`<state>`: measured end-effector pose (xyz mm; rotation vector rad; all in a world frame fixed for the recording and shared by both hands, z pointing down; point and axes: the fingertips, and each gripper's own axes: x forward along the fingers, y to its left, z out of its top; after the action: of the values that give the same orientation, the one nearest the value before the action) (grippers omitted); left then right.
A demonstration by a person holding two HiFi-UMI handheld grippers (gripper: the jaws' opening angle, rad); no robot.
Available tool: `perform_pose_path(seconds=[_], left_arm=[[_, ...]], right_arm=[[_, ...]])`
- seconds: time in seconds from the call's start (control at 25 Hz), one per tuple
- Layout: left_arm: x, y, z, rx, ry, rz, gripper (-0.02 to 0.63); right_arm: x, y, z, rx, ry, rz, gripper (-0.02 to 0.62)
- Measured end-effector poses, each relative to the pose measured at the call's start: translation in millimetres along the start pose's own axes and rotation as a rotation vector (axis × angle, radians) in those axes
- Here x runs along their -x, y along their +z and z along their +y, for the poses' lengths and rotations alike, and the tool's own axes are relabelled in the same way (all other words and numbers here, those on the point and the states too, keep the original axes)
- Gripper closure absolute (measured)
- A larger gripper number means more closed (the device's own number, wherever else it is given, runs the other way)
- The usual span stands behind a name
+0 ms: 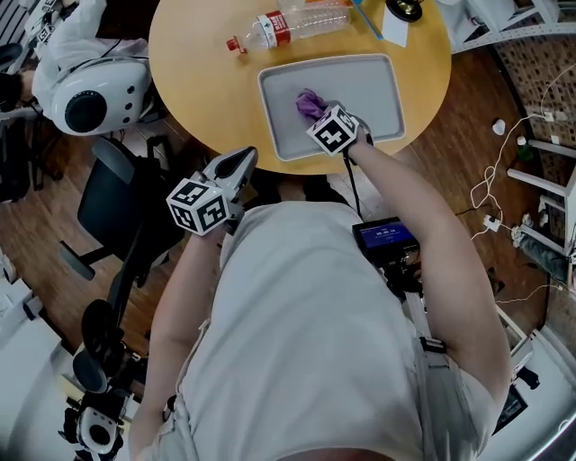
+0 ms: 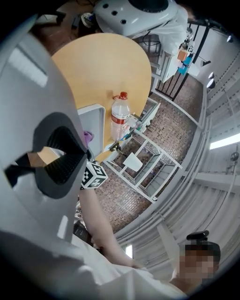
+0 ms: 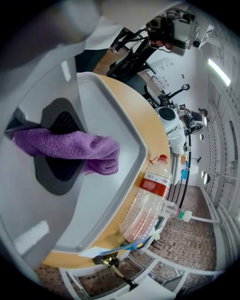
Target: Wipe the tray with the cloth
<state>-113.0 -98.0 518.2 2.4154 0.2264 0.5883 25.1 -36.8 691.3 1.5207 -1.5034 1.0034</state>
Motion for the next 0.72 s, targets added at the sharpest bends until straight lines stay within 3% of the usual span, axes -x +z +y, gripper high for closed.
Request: perform_pose_path(seconds=[0.16,0.44,0.52,0.6,0.72], left_arm=[[-32.1,2.8,-20.3,-0.028,-0.035,0.02,0.606],[-57.7,11.8,-23.9,-0.044,-0.017,0.048,0.606],[-64.2,12.3,-27.2,-0.051,-0.022,0.056,0.606],[-69.0,12.3,-31.0,-0.059,-0.031,0.062,0.606],[-72.9,11.9,-35.1,-0.067,-0.044,0.071,0.606]], right_arm=[[15.0,-41.3,-42.2,-0.043,-0.023,0.01,0.509],[34.2,-86.2,-101.2,-0.102,-0.058,0.029,0.508],[39.8,-94.7,-111.7,-0.054,-0.062,0.034,0.508],[44.3,-104.0,-120.6,0.075,-0.085,0.048,0.509],[50.7,-126.4,-146.1,0.202,-0.208,0.12,0.511]])
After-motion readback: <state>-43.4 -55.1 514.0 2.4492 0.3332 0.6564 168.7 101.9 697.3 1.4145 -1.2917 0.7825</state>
